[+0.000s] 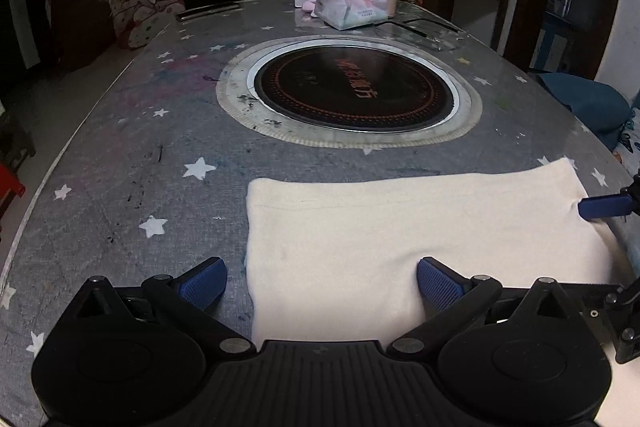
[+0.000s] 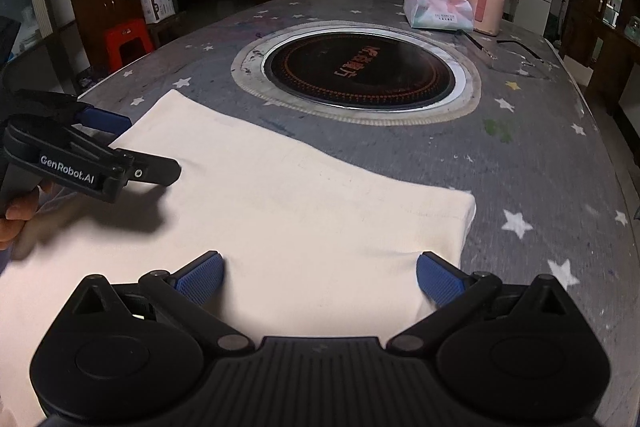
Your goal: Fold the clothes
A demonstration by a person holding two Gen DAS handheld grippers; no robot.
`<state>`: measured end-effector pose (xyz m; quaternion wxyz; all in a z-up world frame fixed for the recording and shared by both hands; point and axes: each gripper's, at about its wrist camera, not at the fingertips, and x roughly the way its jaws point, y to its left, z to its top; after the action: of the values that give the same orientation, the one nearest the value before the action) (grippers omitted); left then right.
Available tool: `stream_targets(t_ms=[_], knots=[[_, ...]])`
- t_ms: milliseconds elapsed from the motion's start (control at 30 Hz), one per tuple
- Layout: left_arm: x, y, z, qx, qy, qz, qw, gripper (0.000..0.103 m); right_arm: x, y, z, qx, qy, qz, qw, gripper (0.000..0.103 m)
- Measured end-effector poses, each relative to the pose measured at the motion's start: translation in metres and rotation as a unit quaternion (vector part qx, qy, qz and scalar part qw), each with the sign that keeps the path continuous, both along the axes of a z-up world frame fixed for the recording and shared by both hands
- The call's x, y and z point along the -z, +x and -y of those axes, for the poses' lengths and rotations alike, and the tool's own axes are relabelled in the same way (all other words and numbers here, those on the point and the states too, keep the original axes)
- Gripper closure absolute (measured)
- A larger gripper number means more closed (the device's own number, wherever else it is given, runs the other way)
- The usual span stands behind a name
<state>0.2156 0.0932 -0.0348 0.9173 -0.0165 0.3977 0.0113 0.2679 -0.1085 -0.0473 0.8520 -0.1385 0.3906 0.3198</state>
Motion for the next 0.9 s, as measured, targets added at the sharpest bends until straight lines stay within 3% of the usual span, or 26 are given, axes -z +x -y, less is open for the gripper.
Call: stream_targets(t_ms=[200, 600, 900], knots=[[-0.014, -0.033, 0.010, 0.027, 0.015, 0.033, 0.9990, 0.000, -0.018, -0.030, 0.002, -0.017, -0.003, 0.024, 1.000, 0.000], [-0.019, -0.152, 0.048, 0.119, 0.060, 0.074, 0.9883, 0.000, -0.022, -0.152, -0.004, -0.124, -0.054, 0.082, 0.987, 0.000], [-0.003, -0.197, 0.066, 0.144, 0.104, 0.103, 0.9787, 0.000, -0.023, -0.187, 0.024, -0.076, -0.036, 0.101, 0.991, 0.000]])
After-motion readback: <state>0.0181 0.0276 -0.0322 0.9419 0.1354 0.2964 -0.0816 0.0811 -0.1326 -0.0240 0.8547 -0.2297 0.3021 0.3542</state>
